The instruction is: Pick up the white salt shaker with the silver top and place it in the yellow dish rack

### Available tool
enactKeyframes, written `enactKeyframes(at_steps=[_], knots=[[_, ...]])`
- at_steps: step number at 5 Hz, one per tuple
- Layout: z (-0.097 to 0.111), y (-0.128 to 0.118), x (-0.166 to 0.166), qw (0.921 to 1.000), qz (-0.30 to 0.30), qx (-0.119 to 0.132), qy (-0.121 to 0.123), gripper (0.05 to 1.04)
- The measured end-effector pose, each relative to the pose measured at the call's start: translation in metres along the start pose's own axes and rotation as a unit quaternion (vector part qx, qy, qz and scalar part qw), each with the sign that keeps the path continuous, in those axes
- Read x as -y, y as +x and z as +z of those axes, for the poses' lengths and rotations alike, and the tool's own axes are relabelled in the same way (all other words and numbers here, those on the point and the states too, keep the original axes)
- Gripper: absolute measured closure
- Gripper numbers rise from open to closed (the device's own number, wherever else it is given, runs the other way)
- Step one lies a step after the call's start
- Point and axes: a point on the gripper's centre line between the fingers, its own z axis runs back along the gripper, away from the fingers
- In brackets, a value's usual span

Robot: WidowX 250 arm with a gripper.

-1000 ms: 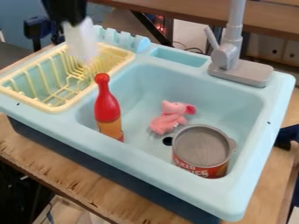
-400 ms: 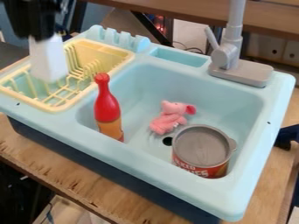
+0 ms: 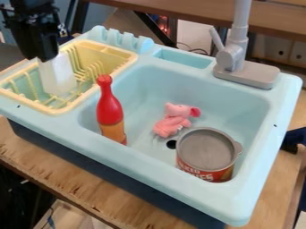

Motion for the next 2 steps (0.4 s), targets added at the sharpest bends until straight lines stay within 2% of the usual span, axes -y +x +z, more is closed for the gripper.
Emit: enactKeyframes(at_steps=[1, 2], knots=[[-0.0089, -0.0097, -0.0036, 0.9996, -0.003, -0.028, 0.010, 0.644], [-0.0188, -0.0169, -0.0092, 0.9983, 0.010, -0.056, 0.009, 0.644]])
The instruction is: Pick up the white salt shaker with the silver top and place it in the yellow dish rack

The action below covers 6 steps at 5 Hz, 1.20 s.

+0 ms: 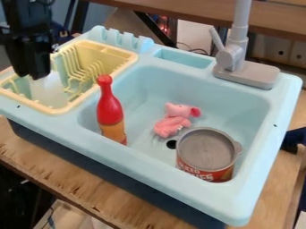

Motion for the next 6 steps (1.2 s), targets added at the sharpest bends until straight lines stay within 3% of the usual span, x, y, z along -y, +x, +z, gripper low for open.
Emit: enactKeyframes(at_steps=[1, 2, 3, 4, 5, 6], knots=[[-0.001, -0.006, -0.005, 0.9999, 0.009, -0.012, -0.001, 0.596], [-0.001, -0.007, -0.003, 0.9998, -0.003, -0.017, -0.005, 0.285], [0.012, -0.010, 0.001, 1.0000, 0.003, -0.006, -0.005, 0.080], [0.041, -0.008, 0.011, 0.9994, -0.008, 0.032, -0.011, 0.082], [0.071, 0.011, 0.049, 0.9938, -0.073, 0.084, 0.001, 0.083], [0.085, 0.028, 0.088, 0.9854, -0.128, 0.112, -0.007, 0.083]])
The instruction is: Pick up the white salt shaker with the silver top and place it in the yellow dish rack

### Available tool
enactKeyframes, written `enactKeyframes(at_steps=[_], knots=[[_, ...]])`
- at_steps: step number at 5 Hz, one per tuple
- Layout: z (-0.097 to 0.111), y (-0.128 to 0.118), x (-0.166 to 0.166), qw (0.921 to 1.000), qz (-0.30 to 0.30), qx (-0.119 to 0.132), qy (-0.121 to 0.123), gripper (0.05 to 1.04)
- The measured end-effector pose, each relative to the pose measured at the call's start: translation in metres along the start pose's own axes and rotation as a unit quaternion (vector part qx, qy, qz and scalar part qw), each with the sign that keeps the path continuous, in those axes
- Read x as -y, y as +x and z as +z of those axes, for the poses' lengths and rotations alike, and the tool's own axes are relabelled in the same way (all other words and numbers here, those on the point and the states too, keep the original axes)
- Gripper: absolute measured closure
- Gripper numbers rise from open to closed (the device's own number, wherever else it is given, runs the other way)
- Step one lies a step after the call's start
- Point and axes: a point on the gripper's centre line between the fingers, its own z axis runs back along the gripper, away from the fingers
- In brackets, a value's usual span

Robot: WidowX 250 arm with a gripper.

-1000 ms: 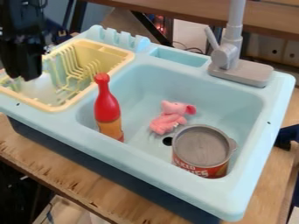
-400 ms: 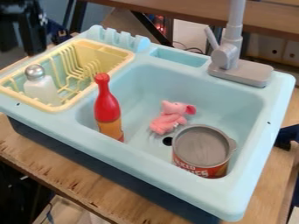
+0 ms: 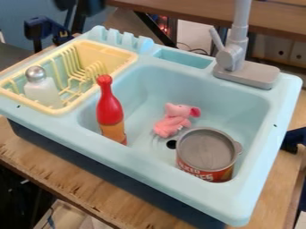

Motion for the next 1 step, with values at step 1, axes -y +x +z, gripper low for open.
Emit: enactKeyframes(at_steps=[1], knots=[[-0.0111, 0.0105, 0.0169, 0.9998, -0.020, 0.001, -0.002, 0.083]])
